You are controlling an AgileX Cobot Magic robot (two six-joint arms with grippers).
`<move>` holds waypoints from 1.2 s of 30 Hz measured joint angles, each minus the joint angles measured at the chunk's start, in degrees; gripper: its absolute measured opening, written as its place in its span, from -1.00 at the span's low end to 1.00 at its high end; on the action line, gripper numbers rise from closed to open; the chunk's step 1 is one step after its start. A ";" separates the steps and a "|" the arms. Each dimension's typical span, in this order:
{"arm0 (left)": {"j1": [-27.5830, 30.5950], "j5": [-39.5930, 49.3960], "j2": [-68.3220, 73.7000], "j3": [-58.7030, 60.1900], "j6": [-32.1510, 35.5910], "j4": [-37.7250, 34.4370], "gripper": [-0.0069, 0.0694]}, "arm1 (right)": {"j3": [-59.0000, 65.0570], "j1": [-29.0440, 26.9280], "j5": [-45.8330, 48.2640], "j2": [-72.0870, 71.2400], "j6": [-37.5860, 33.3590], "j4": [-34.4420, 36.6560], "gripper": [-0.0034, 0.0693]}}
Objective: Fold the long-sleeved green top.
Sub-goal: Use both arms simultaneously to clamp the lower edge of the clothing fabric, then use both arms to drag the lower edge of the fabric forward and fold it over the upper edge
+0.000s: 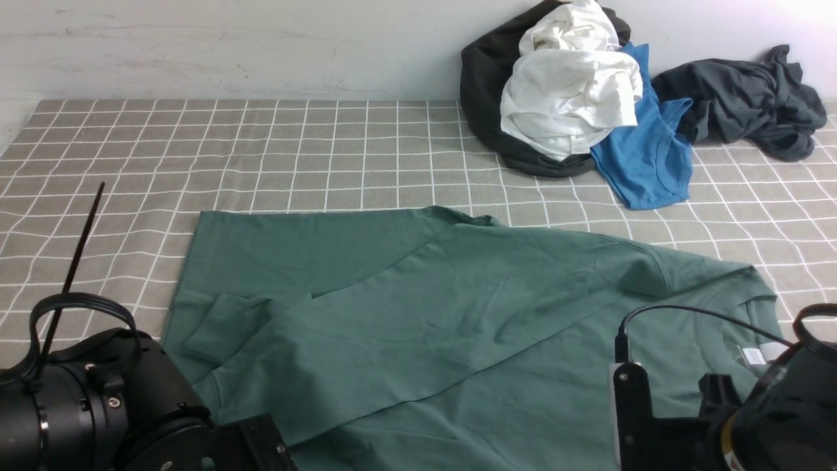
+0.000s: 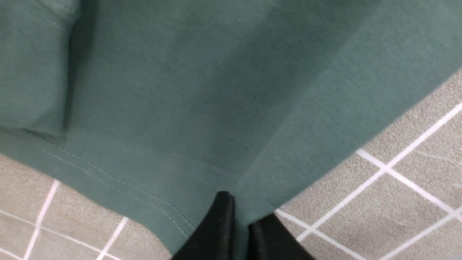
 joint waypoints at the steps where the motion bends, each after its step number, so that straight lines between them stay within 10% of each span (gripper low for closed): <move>1: 0.00 -0.05 0.00 0.00 0.00 0.00 -0.81 | 0.00 -0.31 -0.25 0.38 -0.32 0.00 -0.21; 10: 0.00 0.17 -0.15 0.00 0.00 0.00 -0.81 | -0.11 -0.49 0.33 0.71 -5.46 3.37 -0.86; 36: 25.02 6.13 15.42 -47.48 18.47 1.92 -0.78 | -47.08 -19.49 13.66 16.52 -15.60 21.02 -0.89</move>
